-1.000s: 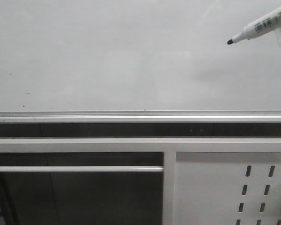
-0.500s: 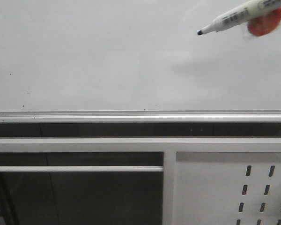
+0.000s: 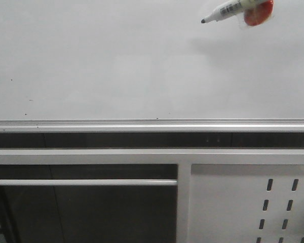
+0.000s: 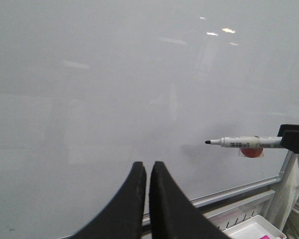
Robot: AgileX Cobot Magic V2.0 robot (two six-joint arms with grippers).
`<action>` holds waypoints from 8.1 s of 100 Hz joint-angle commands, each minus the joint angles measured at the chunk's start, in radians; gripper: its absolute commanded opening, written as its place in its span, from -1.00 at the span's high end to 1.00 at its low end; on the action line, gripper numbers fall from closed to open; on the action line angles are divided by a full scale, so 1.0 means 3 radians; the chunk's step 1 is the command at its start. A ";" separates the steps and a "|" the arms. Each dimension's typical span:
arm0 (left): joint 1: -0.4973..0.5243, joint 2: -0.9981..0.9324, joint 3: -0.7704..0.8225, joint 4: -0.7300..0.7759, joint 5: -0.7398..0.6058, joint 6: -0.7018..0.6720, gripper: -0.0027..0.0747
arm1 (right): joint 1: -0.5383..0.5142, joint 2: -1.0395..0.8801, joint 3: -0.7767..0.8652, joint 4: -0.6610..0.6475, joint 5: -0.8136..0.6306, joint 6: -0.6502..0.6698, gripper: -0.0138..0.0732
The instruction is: Write number 1 on whiteboard
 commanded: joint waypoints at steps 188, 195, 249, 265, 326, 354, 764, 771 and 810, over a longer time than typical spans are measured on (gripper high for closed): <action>-0.0008 0.0002 -0.0092 0.0029 -0.0335 0.0002 0.98 | 0.0010 0.0774 -0.0327 -0.0097 -0.0696 -0.0010 0.86; -0.0008 0.0002 -0.0092 0.0029 -0.0335 0.0002 0.98 | 0.0010 0.0847 -0.0327 -0.0091 -0.0696 -0.0010 0.86; -0.0008 0.0002 -0.0092 0.0269 -0.0251 0.0002 0.98 | 0.0442 -0.0008 -0.0320 -0.0071 0.0584 -0.0010 0.86; -0.0008 0.0002 -0.0160 0.0961 0.0306 0.0002 0.98 | 0.0442 -0.0111 -0.0320 -0.0013 0.1020 -0.0010 0.86; -0.0015 0.0186 -0.1075 0.2324 0.2491 0.0235 0.13 | 0.0442 0.0635 -0.1116 0.0069 0.1964 -0.0010 0.86; -0.0170 0.0277 -0.1129 0.2312 0.2767 0.0610 -0.03 | 0.0442 0.0870 -0.1495 0.0069 0.2151 -0.0010 0.86; -0.0305 0.2032 -0.1459 0.1250 0.1117 0.0599 0.98 | 0.0016 0.0826 -0.1546 0.0068 0.2280 0.0037 -0.17; -0.0305 0.2032 -0.1459 0.1128 0.1117 0.0599 0.98 | 0.0016 0.0745 -0.1546 0.0022 0.2243 0.0037 -0.17; -0.0305 0.2025 -0.1459 0.0591 0.0911 0.0599 0.98 | -0.0467 0.0204 -0.1539 -0.0030 0.2526 0.0037 -0.17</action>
